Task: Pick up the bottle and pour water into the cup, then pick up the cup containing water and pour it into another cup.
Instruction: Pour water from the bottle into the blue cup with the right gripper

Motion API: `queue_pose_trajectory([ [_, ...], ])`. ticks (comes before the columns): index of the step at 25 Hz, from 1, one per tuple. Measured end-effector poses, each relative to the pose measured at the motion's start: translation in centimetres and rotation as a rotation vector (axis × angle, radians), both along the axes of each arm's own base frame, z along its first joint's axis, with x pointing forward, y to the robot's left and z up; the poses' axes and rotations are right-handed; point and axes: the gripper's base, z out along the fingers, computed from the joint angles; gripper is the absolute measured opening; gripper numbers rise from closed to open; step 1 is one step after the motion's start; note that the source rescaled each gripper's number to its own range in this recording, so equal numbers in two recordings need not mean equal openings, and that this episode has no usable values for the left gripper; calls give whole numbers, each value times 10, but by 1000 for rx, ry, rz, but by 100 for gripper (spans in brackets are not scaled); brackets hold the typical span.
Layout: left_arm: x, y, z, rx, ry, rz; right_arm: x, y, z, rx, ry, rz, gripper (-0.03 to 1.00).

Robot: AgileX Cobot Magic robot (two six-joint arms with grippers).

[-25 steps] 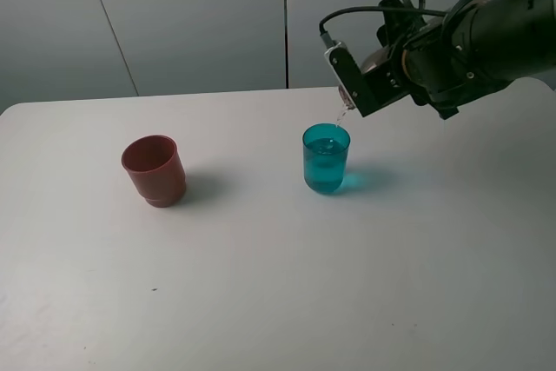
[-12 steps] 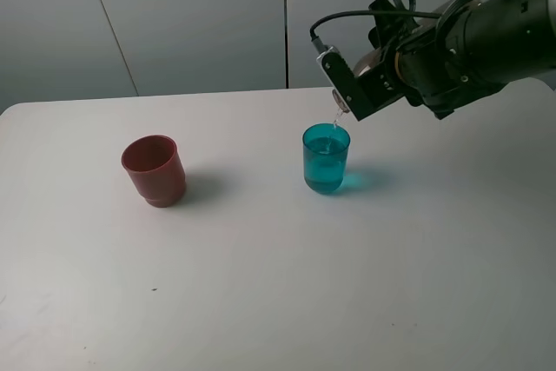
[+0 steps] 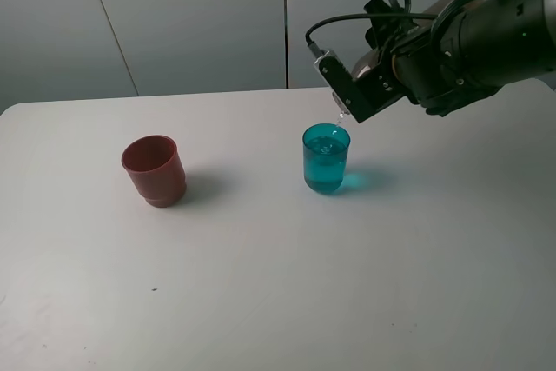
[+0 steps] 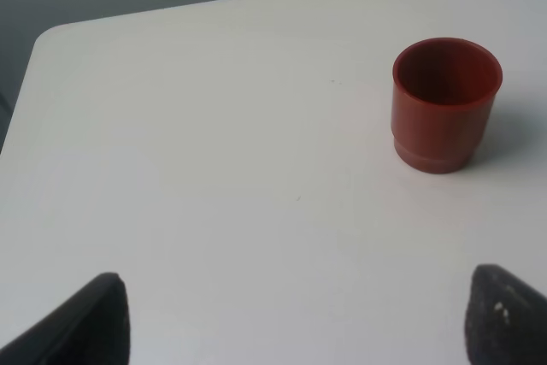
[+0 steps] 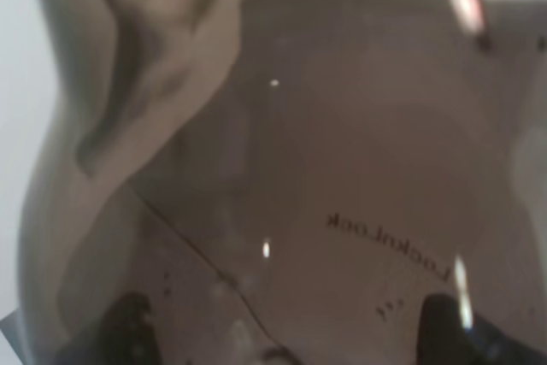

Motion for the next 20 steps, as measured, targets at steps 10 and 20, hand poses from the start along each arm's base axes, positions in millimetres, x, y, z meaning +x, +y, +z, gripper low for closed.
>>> queue_pose_trajectory([
  [10, 0, 0, 0, 0, 0, 0, 0, 0, 0, 6, -5, -9, 4],
  [20, 0, 0, 0, 0, 0, 0, 0, 2, -2, 65, 7, -2, 4],
])
